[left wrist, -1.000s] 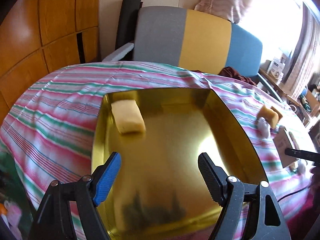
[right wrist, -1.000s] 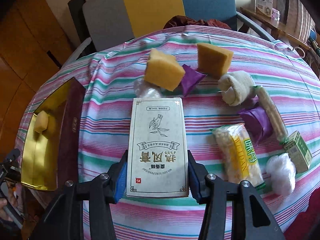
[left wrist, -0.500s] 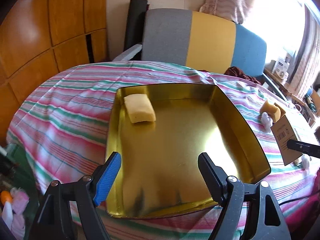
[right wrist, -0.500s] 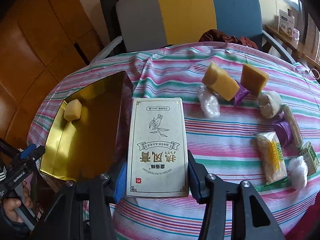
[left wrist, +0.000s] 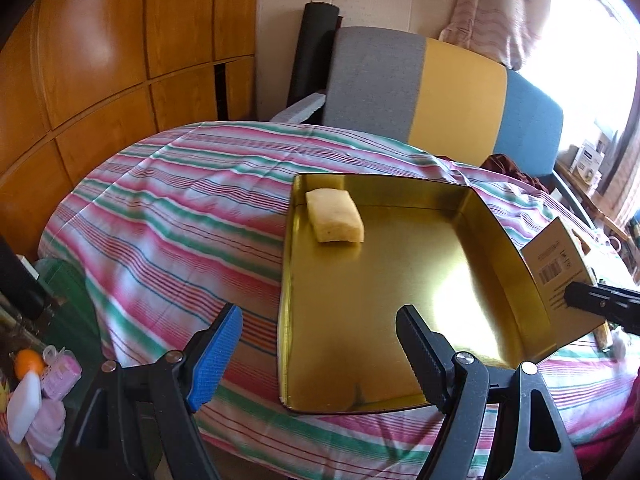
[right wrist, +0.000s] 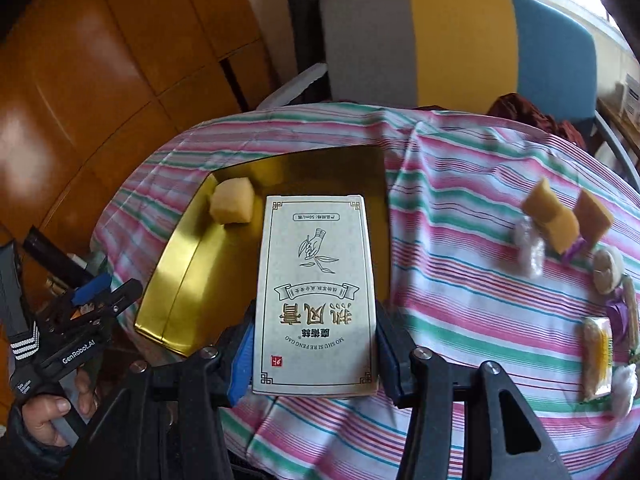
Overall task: Organize objects
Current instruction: 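Grasp the white medicine box with the right tool and place it in the tray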
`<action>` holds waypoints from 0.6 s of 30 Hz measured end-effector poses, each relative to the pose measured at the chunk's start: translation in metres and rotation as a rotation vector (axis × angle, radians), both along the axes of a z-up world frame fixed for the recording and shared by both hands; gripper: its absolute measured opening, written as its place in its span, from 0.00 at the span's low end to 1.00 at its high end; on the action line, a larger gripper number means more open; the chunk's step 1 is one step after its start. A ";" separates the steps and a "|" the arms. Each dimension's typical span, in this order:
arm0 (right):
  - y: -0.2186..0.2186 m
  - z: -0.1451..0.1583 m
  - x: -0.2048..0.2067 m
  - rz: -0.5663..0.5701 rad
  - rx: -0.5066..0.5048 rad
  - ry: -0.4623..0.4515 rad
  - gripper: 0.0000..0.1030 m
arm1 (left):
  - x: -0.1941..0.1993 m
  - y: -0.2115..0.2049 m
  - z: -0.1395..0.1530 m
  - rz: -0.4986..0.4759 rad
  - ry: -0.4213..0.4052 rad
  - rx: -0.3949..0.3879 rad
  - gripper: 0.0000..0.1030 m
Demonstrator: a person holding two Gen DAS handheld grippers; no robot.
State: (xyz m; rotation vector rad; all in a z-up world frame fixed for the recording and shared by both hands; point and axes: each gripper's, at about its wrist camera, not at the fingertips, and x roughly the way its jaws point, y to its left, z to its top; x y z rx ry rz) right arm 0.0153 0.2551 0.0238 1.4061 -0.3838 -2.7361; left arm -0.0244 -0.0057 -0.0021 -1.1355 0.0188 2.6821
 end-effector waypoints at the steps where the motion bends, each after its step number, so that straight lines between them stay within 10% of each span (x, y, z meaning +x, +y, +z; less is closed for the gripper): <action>1: -0.005 -0.001 -0.002 0.011 -0.001 -0.004 0.50 | 0.000 -0.002 0.000 0.005 0.002 -0.002 0.78; 18: -0.060 -0.034 -0.070 0.103 -0.038 -0.116 0.50 | -0.004 -0.025 -0.010 0.062 -0.020 -0.005 0.78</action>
